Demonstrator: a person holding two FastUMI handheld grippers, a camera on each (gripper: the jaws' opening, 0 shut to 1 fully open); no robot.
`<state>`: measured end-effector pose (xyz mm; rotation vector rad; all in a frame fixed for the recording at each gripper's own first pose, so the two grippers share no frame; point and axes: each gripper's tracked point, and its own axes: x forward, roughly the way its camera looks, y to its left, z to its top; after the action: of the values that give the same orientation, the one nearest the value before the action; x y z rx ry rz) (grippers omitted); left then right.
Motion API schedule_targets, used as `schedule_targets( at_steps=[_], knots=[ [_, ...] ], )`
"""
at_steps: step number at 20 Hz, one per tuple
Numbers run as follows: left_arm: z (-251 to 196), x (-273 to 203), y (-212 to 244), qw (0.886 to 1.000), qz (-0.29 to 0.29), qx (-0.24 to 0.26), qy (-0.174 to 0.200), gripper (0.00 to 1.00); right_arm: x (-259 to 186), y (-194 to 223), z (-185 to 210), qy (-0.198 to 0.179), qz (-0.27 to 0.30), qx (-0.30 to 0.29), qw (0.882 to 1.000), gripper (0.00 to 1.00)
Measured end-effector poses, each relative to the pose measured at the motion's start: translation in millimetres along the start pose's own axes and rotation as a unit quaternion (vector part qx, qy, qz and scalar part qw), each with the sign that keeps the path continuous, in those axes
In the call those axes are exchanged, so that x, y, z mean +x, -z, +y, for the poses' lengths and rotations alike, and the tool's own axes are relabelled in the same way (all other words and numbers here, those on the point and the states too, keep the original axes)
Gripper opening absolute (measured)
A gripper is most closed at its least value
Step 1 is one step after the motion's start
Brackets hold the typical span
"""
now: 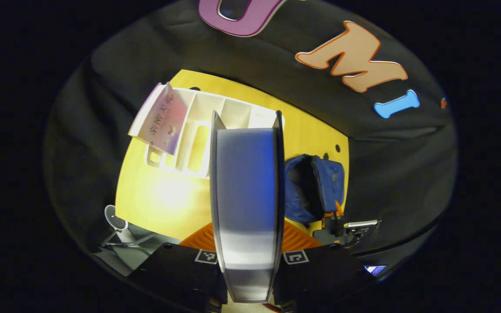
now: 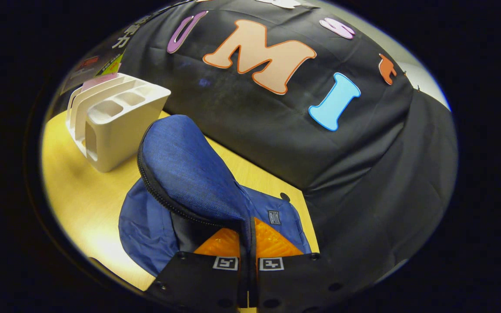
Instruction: Open the schoolbag, grab two books from the bookshelf and put them into the schoolbag.
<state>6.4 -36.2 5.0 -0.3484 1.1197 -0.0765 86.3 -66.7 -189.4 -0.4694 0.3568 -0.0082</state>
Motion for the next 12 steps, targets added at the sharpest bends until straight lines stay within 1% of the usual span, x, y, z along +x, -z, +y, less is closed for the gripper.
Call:
schedule_targets(
  at_steps=[2, 4, 6, 9, 12],
  knots=[
    [-21, 18, 5, 1.000, -0.003, 0.004, 0.028, 0.39, 1, 1, 0, -0.007, 0.000, 0.010, 1.000, 0.04],
    [-38, 36, 11, 0.999, 0.003, 0.013, 0.051, 0.39, 1, -1, -1, -0.012, -0.003, 0.012, 1.000, 0.07],
    [-59, 61, 15, 0.997, 0.011, 0.014, 0.074, 0.39, 1, -2, -2, -0.016, -0.008, 0.014, 1.000, 0.07],
    [-74, 95, 18, 0.995, 0.013, 0.011, 0.102, 0.39, 1, -3, -6, -0.019, -0.010, 0.028, 0.999, 0.04],
    [-87, 133, 20, 0.990, 0.001, 0.007, 0.138, 0.38, 0, -7, -13, -0.022, -0.016, 0.047, 0.999, 0.04]
  ],
)
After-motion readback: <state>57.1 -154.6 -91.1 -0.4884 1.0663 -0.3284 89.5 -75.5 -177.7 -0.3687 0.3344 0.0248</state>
